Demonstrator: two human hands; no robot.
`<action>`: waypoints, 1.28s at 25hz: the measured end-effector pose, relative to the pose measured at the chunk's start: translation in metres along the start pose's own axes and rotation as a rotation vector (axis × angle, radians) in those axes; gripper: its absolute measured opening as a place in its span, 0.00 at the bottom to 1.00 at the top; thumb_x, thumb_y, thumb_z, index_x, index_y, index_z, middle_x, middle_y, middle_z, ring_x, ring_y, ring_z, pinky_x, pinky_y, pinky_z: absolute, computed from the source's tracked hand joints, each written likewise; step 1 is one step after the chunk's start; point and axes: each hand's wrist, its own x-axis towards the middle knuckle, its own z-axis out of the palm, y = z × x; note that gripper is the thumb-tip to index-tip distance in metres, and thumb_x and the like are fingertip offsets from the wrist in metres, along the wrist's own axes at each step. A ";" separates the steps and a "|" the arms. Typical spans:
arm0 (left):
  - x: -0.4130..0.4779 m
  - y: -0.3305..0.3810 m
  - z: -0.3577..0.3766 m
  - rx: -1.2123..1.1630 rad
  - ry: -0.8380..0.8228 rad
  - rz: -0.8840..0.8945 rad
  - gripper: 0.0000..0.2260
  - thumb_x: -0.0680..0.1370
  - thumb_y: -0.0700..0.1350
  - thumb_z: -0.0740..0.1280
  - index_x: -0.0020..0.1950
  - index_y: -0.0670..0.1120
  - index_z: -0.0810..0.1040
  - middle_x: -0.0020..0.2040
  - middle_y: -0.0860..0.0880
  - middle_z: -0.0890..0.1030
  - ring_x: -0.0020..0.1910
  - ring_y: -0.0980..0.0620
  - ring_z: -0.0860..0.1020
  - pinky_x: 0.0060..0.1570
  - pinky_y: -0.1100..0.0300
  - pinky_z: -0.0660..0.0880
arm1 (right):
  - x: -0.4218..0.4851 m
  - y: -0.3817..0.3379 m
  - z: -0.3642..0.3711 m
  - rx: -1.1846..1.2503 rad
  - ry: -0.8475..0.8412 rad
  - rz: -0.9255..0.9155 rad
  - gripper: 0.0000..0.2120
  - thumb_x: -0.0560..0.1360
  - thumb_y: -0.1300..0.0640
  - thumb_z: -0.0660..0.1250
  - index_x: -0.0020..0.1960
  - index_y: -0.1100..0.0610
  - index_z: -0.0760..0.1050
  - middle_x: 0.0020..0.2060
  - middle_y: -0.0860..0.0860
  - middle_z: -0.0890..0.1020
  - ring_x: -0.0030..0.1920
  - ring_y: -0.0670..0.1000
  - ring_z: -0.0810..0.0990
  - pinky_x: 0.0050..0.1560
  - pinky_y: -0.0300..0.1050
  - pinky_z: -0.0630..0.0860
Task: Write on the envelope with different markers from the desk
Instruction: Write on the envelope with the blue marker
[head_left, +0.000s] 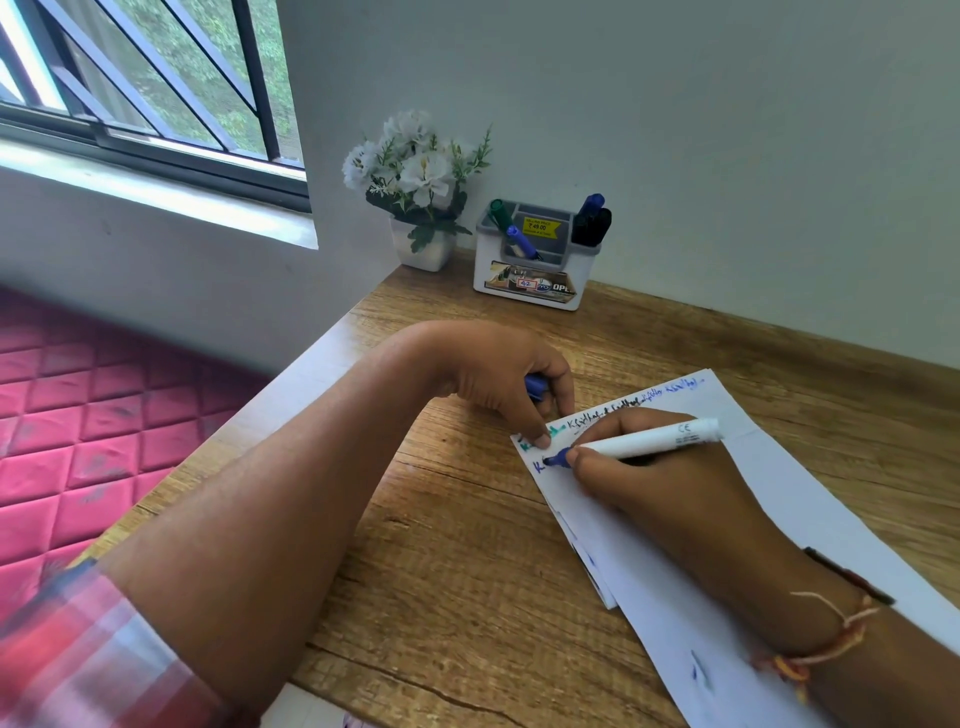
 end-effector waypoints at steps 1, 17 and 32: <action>0.000 0.000 0.000 0.002 -0.002 -0.002 0.16 0.71 0.46 0.79 0.56 0.54 0.81 0.48 0.56 0.81 0.54 0.49 0.80 0.62 0.44 0.77 | 0.000 0.000 0.000 -0.004 0.001 0.003 0.02 0.71 0.53 0.74 0.39 0.50 0.83 0.35 0.46 0.85 0.36 0.42 0.81 0.36 0.34 0.71; 0.001 -0.001 0.000 0.004 0.000 0.002 0.14 0.71 0.46 0.79 0.54 0.55 0.81 0.48 0.54 0.82 0.53 0.49 0.80 0.61 0.46 0.77 | 0.001 0.004 -0.001 0.017 0.006 -0.003 0.02 0.71 0.54 0.74 0.41 0.50 0.83 0.34 0.46 0.85 0.36 0.42 0.81 0.33 0.30 0.71; 0.004 -0.004 0.001 -0.006 -0.001 0.010 0.14 0.70 0.46 0.79 0.52 0.56 0.81 0.47 0.56 0.82 0.52 0.52 0.80 0.61 0.47 0.78 | -0.002 0.002 -0.002 0.025 0.037 0.044 0.02 0.72 0.51 0.74 0.43 0.49 0.84 0.34 0.44 0.86 0.35 0.40 0.82 0.34 0.35 0.71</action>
